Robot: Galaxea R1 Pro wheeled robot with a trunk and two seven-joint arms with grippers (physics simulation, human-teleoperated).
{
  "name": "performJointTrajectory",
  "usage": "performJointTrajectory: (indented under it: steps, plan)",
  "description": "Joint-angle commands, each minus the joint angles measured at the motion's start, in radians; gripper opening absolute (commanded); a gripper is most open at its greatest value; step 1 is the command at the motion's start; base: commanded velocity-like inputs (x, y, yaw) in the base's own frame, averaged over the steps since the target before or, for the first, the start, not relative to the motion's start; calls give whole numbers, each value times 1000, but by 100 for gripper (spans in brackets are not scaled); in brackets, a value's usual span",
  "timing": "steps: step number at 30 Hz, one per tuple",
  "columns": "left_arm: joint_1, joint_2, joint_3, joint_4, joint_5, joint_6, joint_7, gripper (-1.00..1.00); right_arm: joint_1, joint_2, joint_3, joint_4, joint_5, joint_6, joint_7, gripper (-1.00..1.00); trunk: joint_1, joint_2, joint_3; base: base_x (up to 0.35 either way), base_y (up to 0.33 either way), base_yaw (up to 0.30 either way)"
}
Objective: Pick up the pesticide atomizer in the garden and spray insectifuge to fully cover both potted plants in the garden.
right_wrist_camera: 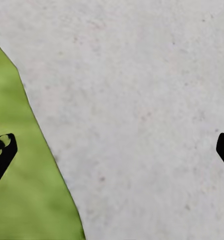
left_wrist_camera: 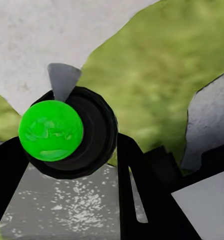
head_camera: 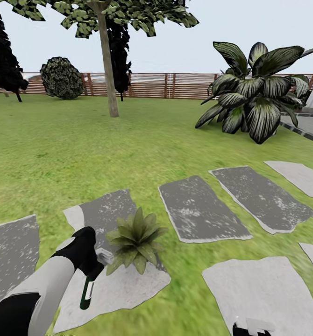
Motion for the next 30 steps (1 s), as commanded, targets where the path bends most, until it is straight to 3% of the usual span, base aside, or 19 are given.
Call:
performJointTrajectory:
  steps: [1, 9, 17, 30]
  plan:
    - [0, -2, 7, -1, -12, 4, -10, -100, -1, -1, -7, 1, 11, -3, -3, 100, 0, 0, -1, 106, -128, 107]
    - [26, -2, 7, -9, -13, 4, -4, -100, -1, -13, -6, 2, 13, -3, -2, 100, 0, 0, -1, 93, -233, 15]
    - [28, 5, 13, -10, -12, 4, -5, -100, -1, -5, -6, 2, 12, -3, -3, 100, 0, 0, -1, 1, -273, 16]
    - [29, 6, 14, -12, -3, 5, -5, -100, -1, -5, -6, 2, 11, -3, -3, 100, 0, 0, -1, 8, -274, 253]
